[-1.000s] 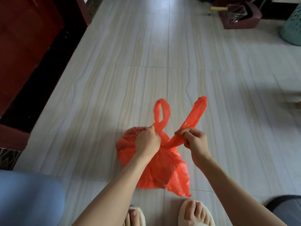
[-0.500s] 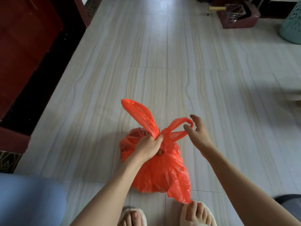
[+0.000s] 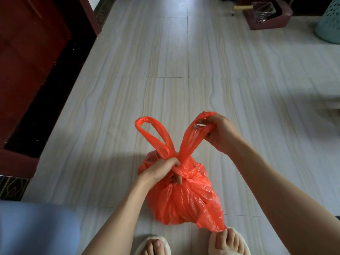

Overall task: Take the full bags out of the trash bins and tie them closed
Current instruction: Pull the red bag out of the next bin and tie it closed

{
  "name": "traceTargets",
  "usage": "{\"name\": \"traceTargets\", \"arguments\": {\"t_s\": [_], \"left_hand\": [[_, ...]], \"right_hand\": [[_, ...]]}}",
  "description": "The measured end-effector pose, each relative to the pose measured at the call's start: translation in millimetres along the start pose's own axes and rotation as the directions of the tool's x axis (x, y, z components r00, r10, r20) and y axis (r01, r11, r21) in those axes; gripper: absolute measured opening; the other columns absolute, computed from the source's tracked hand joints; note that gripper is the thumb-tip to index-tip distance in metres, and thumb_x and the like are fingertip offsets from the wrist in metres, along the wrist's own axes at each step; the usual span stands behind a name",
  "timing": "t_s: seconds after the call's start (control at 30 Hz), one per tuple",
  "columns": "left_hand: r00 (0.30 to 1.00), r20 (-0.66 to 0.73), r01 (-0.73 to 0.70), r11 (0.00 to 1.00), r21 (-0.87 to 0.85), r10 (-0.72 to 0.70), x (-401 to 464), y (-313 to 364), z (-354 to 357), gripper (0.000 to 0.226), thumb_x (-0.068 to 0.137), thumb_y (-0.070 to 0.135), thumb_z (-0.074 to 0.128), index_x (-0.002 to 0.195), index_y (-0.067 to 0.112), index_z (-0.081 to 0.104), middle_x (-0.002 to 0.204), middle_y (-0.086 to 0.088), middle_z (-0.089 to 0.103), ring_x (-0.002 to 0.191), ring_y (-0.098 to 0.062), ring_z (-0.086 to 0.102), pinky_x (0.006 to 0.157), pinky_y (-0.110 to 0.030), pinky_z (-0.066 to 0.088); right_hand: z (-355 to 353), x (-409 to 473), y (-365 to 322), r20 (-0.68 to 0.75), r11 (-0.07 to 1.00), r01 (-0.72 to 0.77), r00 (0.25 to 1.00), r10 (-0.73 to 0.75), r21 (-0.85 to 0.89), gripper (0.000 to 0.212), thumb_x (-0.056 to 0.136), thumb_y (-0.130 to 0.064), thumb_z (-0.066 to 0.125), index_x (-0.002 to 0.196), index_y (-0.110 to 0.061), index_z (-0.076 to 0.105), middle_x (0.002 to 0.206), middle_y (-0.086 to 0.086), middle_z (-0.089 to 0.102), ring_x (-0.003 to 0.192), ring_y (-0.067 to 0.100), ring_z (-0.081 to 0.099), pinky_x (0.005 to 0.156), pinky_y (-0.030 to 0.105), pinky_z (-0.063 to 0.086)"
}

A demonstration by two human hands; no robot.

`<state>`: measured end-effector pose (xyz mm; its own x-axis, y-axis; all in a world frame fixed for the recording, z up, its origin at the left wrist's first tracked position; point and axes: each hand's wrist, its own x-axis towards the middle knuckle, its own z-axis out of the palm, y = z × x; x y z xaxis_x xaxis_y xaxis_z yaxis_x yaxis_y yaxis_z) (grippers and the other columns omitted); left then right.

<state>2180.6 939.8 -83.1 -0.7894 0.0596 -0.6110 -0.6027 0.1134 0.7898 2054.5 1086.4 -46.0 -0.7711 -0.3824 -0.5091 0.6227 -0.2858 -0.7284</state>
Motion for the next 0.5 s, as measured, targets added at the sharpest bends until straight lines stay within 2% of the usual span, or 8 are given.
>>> {"name": "traceTargets", "arguments": {"t_s": [0.07, 0.1, 0.2, 0.27, 0.33, 0.43, 0.5], "left_hand": [[0.998, -0.004, 0.057, 0.964, -0.260, -0.060, 0.8, -3.0, -8.0, 0.029, 0.084, 0.022, 0.045, 0.085, 0.007, 0.070, 0.061, -0.016, 0.069, 0.041, -0.014, 0.057, 0.042, -0.020, 0.043], [0.997, 0.021, 0.072, 0.921, -0.383, -0.070, 1.0, -4.8, -12.7, 0.029, 0.087, 0.022, 0.042, 0.101, 0.013, 0.066, 0.070, -0.017, 0.070, 0.043, -0.014, 0.058, 0.041, -0.019, 0.043], [0.995, 0.097, 0.059, 0.837, -0.545, -0.007, -2.6, -9.5, -18.2, 0.032, 0.096, 0.025, 0.030, 0.118, 0.026, 0.053, 0.091, -0.009, 0.074, 0.056, -0.011, 0.063, 0.054, -0.020, 0.046], [0.998, 0.044, 0.003, 0.761, -0.648, 0.034, -4.6, -7.8, -14.0, 0.031, 0.097, 0.026, 0.030, 0.119, 0.025, 0.052, 0.096, -0.007, 0.071, 0.060, -0.012, 0.062, 0.062, -0.022, 0.048], [0.996, -0.047, -0.084, 0.649, -0.756, 0.074, -3.3, -7.0, -10.3, 0.032, 0.095, 0.026, 0.033, 0.116, 0.020, 0.056, 0.093, -0.006, 0.065, 0.062, -0.011, 0.057, 0.066, -0.022, 0.044], [0.985, -0.145, -0.171, 0.415, -0.894, 0.093, -3.1, -1.7, -10.6, 0.032, 0.093, 0.023, 0.036, 0.110, 0.011, 0.061, 0.077, -0.004, 0.059, 0.056, -0.010, 0.048, 0.062, -0.021, 0.038], [0.983, -0.164, -0.180, 0.271, -0.946, 0.083, -2.3, 1.2, -11.2, 0.035, 0.096, 0.021, 0.033, 0.095, 0.010, 0.067, 0.074, -0.003, 0.063, 0.051, -0.009, 0.042, 0.064, -0.021, 0.032]], "right_hand": [[-5.1, -3.6, 4.3, 0.017, 0.996, -0.025, 1.000, 0.024, 0.090, 0.029, 0.088, 0.005, 0.030, 0.085, -0.007, 0.057, 0.057, 0.009, 0.065, 0.055, 0.022, 0.069, 0.051, 0.021, 0.055], [-10.2, -6.2, 5.3, 0.007, 0.991, -0.031, 1.000, 0.030, 0.129, 0.029, 0.088, 0.005, 0.030, 0.082, -0.006, 0.057, 0.058, 0.009, 0.064, 0.055, 0.022, 0.070, 0.052, 0.020, 0.055], [-30.2, -17.3, 9.1, -0.019, 0.982, -0.046, 0.999, 0.050, 0.183, 0.042, 0.085, 0.008, 0.024, 0.060, -0.006, 0.055, 0.055, 0.008, 0.062, 0.053, 0.021, 0.069, 0.050, 0.020, 0.056], [-39.4, -27.3, 13.7, -0.007, 0.987, -0.073, 0.997, 0.075, 0.141, 0.055, 0.083, 0.010, 0.022, 0.045, -0.010, 0.056, 0.053, 0.007, 0.063, 0.054, 0.023, 0.070, 0.049, 0.022, 0.056], [-45.0, -33.6, 21.4, -0.007, 0.995, -0.092, 0.996, 0.092, 0.049, 0.058, 0.082, 0.012, 0.022, 0.041, -0.010, 0.056, 0.054, 0.011, 0.064, 0.056, 0.026, 0.070, 0.050, 0.024, 0.057], [-50.8, -38.2, 38.5, -0.090, 0.981, -0.151, 0.986, 0.141, -0.121, 0.042, 0.083, 0.013, 0.028, 0.054, -0.005, 0.053, 0.058, 0.014, 0.058, 0.052, 0.022, 0.068, 0.046, 0.022, 0.054], [-54.8, -39.0, 50.5, -0.147, 0.946, -0.204, 0.974, 0.170, -0.254, 0.031, 0.084, 0.008, 0.035, 0.061, -0.005, 0.052, 0.059, 0.011, 0.053, 0.044, 0.015, 0.060, 0.038, 0.017, 0.044]]}}
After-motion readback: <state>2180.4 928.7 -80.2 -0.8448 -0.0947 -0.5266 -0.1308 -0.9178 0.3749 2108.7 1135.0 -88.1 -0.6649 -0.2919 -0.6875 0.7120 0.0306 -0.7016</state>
